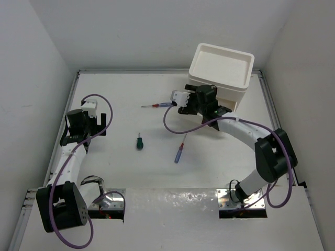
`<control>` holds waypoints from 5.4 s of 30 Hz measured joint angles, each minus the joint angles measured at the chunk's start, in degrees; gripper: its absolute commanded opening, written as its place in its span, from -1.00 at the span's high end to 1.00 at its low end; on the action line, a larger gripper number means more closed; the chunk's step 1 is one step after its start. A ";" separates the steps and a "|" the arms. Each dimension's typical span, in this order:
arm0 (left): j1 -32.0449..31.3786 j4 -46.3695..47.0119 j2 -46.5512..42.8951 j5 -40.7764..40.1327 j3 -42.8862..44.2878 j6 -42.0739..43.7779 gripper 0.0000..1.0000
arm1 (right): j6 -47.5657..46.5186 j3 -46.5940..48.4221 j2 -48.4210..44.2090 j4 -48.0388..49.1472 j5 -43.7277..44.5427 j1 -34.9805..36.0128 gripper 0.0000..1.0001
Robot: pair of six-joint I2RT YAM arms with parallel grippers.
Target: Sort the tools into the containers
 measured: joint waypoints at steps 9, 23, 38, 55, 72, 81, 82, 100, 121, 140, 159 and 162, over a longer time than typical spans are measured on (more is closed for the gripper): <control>0.00 -0.02 0.00 0.20 0.00 0.00 -1.00 | 13.57 2.82 -12.98 0.92 2.84 0.33 -0.70; 0.00 -0.39 0.00 0.20 0.00 0.00 -1.00 | 31.08 19.76 -1.90 -15.15 5.31 1.29 -0.08; 0.00 -0.39 0.50 0.42 0.00 0.00 -1.00 | 29.92 20.28 8.24 -27.91 -1.25 -4.20 0.50; 0.00 -0.39 0.92 0.63 0.00 0.02 -1.00 | 33.88 18.49 7.08 -26.32 4.94 -5.57 1.00; 0.02 -0.15 2.03 -3.26 0.00 -0.46 -1.00 | 50.21 19.30 -3.56 -21.64 17.73 18.58 -0.73; 6.80 3.93 0.48 -15.78 0.00 -5.40 -1.00 | 67.04 27.54 23.74 -16.39 12.28 26.14 -0.54; 7.98 4.42 0.24 -16.76 0.00 -5.97 -1.00 | 67.45 29.05 27.15 -17.18 12.15 27.06 -0.54; 14.21 6.93 -0.61 -19.54 -1.11 -8.59 -0.99 | 72.46 20.33 29.57 -15.21 14.47 30.80 1.00; 14.21 6.86 -0.44 -16.48 -1.11 -8.48 -1.00 | 25.42 1.77 -11.19 -20.02 26.95 4.66 1.00; 14.21 6.64 -0.44 -14.14 -1.16 -7.65 -1.00 | 33.83 5.79 -15.50 -28.98 29.53 -0.15 0.80; 14.21 6.47 -0.15 -13.05 -1.16 -7.28 -1.00 | 71.10 -27.43 -24.04 -9.27 16.59 7.13 1.00; 14.21 6.43 -0.04 -12.85 -1.16 -7.23 -1.00 | 71.91 -27.39 -23.50 -3.74 21.29 6.95 1.00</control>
